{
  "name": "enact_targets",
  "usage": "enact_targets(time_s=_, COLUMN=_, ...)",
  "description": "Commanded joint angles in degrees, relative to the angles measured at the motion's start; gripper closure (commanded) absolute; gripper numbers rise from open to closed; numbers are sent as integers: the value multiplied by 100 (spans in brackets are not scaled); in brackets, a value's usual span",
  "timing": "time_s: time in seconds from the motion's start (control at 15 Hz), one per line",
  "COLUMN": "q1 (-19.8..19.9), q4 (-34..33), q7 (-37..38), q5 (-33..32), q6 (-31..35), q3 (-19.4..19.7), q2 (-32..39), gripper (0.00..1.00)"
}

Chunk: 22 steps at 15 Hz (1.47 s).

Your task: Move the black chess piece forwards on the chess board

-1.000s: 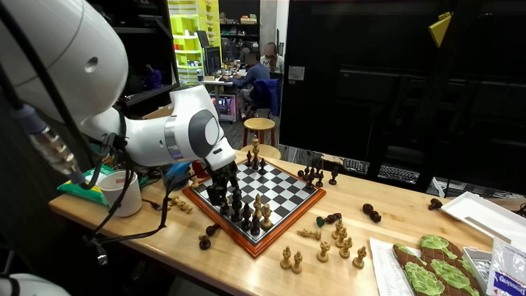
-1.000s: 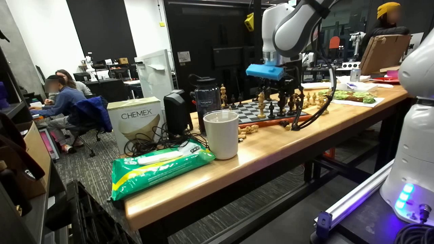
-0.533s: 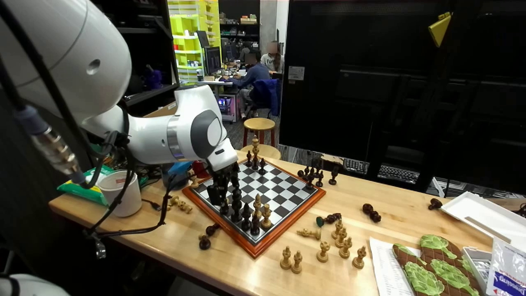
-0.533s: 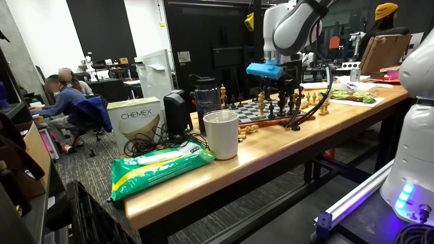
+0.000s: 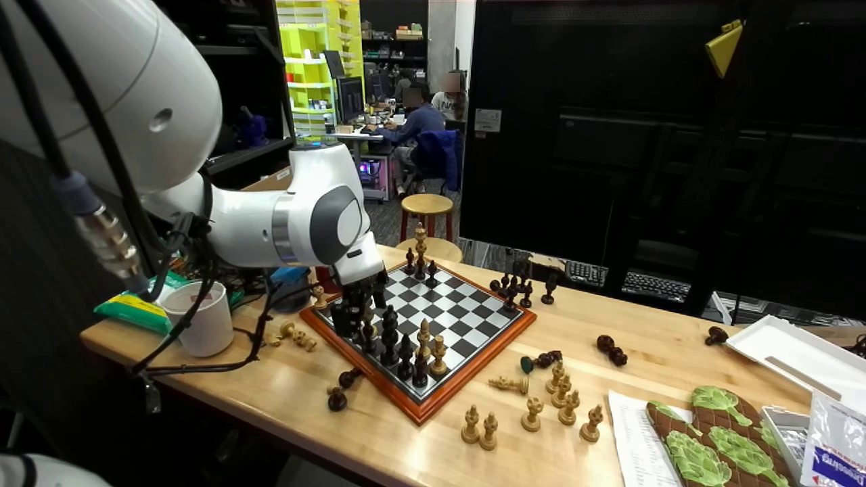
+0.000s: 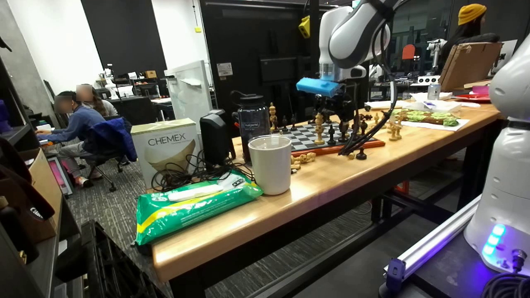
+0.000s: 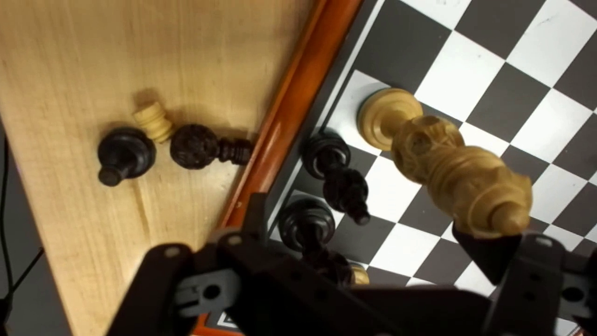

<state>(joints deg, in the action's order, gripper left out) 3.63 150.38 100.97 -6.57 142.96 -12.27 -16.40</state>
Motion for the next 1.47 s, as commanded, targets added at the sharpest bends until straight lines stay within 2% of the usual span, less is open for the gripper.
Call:
enact_targets(time_s=0.0, q1=-14, q4=-43, q7=421, q5=-138, q6=224, q3=-28, q2=135, gripper=0)
enact_targets(time_s=0.87, q1=20, q4=-28, q7=1037, q5=-611, q6=498, q3=11, q2=349, gripper=0)
enact_targets(time_s=0.93, q1=28, q4=-34, q7=1073, q5=-664, q6=486, q3=7, q2=356, gripper=25)
enact_targets(time_s=1.0, q1=23, q4=-38, q7=1084, q5=-700, q6=486, q3=12, q2=369, gripper=25)
enact_targets(time_s=1.4, q1=3, q4=-82, q7=1115, q5=-771, q6=475, q3=34, q2=414, gripper=70)
